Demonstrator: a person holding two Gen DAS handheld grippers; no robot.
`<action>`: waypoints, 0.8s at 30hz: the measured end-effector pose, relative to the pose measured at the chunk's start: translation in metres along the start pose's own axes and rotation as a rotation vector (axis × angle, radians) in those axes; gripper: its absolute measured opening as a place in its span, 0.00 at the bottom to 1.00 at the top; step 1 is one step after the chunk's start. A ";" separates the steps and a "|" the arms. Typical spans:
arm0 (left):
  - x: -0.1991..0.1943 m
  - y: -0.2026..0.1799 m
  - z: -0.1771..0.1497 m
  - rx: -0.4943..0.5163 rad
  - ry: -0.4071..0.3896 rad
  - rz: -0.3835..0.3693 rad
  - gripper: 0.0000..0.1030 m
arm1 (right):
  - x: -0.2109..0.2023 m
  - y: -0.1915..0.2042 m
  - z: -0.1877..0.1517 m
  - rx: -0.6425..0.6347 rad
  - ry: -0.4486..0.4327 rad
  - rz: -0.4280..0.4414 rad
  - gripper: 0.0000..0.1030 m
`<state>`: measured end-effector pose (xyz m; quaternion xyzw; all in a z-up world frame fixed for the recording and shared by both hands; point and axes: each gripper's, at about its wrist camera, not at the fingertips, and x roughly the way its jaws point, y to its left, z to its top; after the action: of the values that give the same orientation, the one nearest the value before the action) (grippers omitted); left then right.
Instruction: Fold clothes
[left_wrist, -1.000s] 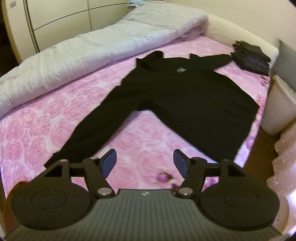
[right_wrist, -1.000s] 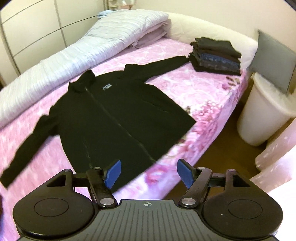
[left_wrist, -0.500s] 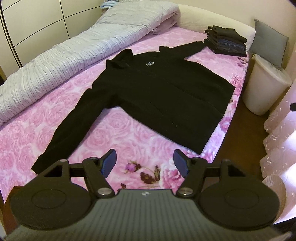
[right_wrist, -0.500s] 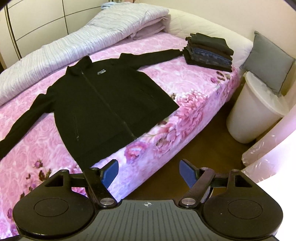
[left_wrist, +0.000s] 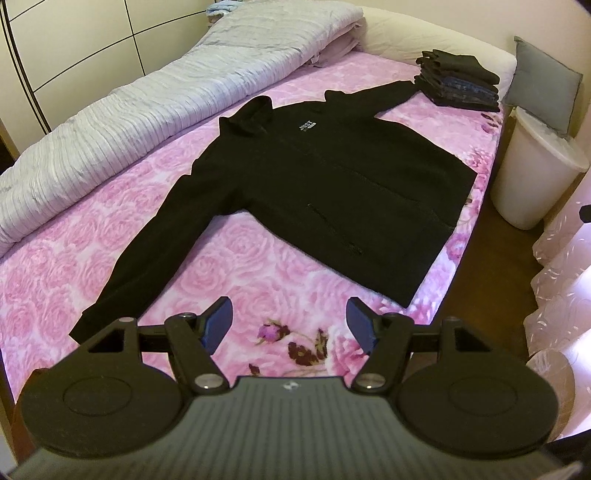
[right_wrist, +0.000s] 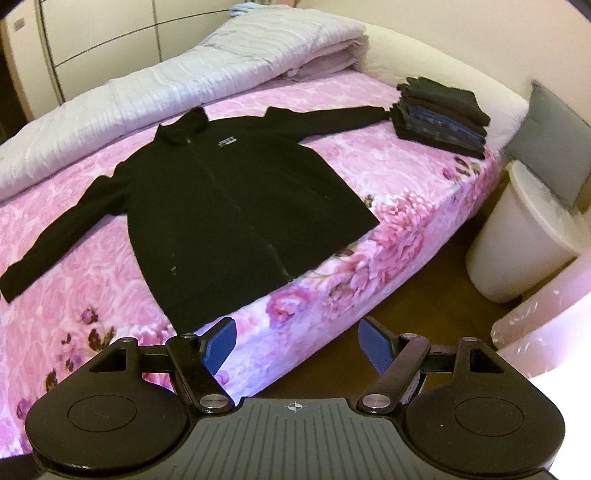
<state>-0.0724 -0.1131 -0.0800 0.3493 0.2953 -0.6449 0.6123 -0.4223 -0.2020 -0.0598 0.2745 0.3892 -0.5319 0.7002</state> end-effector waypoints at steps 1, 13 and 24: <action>0.000 0.001 0.000 0.000 0.001 0.000 0.62 | 0.000 0.003 0.000 -0.010 -0.001 0.002 0.74; -0.007 0.013 -0.015 -0.030 0.022 0.022 0.62 | 0.001 0.044 0.003 -0.155 0.000 0.054 0.74; -0.022 0.024 -0.037 -0.087 0.034 0.059 0.62 | 0.003 0.068 0.000 -0.241 0.016 0.096 0.74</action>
<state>-0.0453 -0.0723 -0.0820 0.3419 0.3230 -0.6072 0.6404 -0.3566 -0.1842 -0.0649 0.2108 0.4424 -0.4450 0.7495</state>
